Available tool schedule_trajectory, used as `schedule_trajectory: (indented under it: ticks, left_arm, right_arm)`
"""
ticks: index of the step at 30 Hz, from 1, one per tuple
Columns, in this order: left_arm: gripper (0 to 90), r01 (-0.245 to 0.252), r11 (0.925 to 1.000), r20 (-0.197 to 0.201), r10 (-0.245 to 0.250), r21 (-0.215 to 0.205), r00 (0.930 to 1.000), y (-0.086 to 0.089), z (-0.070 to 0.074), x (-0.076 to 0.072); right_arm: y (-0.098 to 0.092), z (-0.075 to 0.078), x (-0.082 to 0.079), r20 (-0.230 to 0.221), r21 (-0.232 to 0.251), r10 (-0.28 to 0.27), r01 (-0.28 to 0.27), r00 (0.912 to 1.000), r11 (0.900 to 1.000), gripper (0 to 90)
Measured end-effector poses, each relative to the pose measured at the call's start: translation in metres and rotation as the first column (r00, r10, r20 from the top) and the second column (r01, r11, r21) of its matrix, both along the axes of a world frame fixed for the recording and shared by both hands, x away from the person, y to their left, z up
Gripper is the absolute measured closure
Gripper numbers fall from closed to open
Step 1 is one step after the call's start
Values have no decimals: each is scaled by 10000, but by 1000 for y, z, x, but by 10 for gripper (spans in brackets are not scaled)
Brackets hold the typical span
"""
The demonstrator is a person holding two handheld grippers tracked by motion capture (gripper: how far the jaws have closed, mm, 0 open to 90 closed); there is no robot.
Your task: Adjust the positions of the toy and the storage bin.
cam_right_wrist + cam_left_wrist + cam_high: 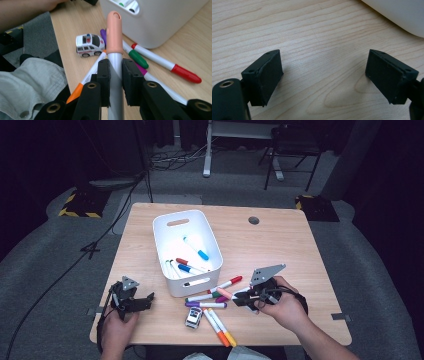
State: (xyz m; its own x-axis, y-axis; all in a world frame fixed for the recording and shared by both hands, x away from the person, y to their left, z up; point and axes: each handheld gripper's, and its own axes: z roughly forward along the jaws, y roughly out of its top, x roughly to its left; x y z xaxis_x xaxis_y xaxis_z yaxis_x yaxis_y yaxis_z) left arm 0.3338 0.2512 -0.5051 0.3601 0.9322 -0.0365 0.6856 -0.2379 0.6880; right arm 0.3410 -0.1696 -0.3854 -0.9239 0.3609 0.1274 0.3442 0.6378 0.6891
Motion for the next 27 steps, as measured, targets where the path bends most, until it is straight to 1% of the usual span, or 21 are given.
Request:
schedule_trajectory:
  ticks: [2, 4, 5, 6, 12, 17, 18, 22, 24, 27]
  left_arm:
    - [145, 1, 10000, -16, -2, -19, 10000, 0, 0, 0]
    - [145, 5, 10000, -42, -6, -11, 10000, 0, 0, -1]
    - [145, -8, 10000, -42, 8, 11, 10000, 0, 0, -1]
    - [145, 5, 10000, -44, -5, -11, 10000, 0, 0, -1]
    - [145, -6, 10000, -41, 6, 7, 10000, 0, 0, -1]
    - [145, -5, 10000, -43, 5, 8, 10000, 0, 0, -1]
    - [145, -10, 10000, -40, 10, 12, 10000, 0, 0, -1]
    - [145, 9, 10000, -40, -9, -6, 10000, 0, 0, -1]
    - [145, 13, 10000, -37, -13, -18, 10000, 0, 0, -1]
    - [145, 13, 10000, -37, -13, -24, 10000, 0, 0, -1]
  right_arm:
    - [2, 6, 2, -29, 192, -39, 39, 10000, 9998, 772]
    - [3, 11, 4, 81, 267, 51, -53, 10000, 9996, 773]
    - [4, 14, 5, 86, 344, 11, -14, 10000, 9994, 773]
    - [4, 16, 6, 125, 295, 8, -12, 9999, 9996, 773]
    - [12, 32, 17, 367, 638, 40, -63, 9993, 9979, 773]
    - [26, 44, 24, 599, 676, 25, -65, 9982, 9977, 773]
    - [29, 47, 26, 706, 655, 23, -69, 9975, 9978, 773]
    - [40, 58, 35, 940, 780, -37, -37, 9956, 9969, 772]
    - [45, 61, 40, 965, 817, -45, -34, 9953, 9966, 773]
    - [54, 63, 47, 981, 741, -92, 19, 9951, 9972, 772]
